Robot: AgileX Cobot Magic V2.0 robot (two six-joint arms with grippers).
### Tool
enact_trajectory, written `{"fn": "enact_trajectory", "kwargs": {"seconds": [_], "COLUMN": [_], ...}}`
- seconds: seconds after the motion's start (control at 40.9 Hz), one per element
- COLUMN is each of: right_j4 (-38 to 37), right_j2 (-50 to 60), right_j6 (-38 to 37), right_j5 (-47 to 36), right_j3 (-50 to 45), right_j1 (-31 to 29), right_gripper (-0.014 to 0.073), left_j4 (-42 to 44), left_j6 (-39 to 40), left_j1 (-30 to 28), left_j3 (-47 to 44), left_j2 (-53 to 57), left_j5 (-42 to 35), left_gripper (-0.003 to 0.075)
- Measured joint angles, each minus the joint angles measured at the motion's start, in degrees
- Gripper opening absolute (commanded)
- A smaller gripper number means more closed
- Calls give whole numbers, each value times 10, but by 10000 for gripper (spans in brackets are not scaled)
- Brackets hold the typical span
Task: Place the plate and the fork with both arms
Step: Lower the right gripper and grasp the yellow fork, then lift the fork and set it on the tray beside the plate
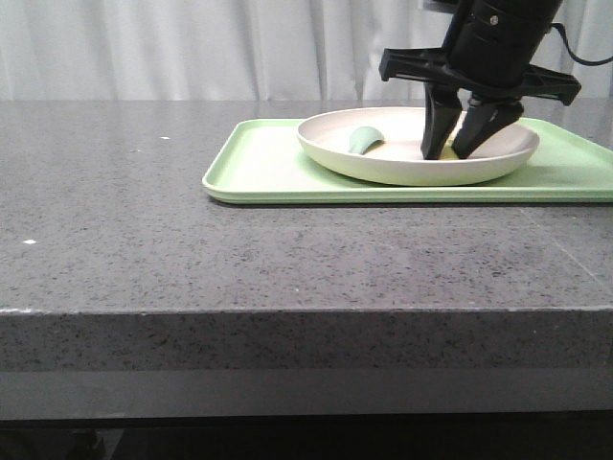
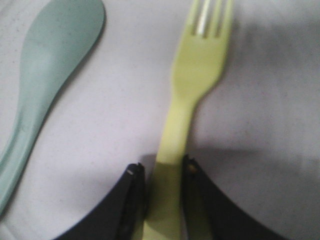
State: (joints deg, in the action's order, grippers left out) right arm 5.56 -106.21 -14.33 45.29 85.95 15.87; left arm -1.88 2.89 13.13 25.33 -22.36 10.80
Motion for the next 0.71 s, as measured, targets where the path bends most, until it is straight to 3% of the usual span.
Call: {"fn": "enact_trajectory", "kwargs": {"seconds": [0.171,0.71], "right_j4": [1,1], "right_j2": [0,37], "right_j6": [0,-1], "right_j5": [-4,-16], "right_j3": [0,15], "right_j1": [0,-7], "right_gripper": [-50,-50], "left_j4": [0,0], "left_j6": [0,0], "left_j1": [0,0], "left_j3": [0,0], "left_j2": [0,0], "left_j5": [0,0], "left_gripper": [-18,-18]}}
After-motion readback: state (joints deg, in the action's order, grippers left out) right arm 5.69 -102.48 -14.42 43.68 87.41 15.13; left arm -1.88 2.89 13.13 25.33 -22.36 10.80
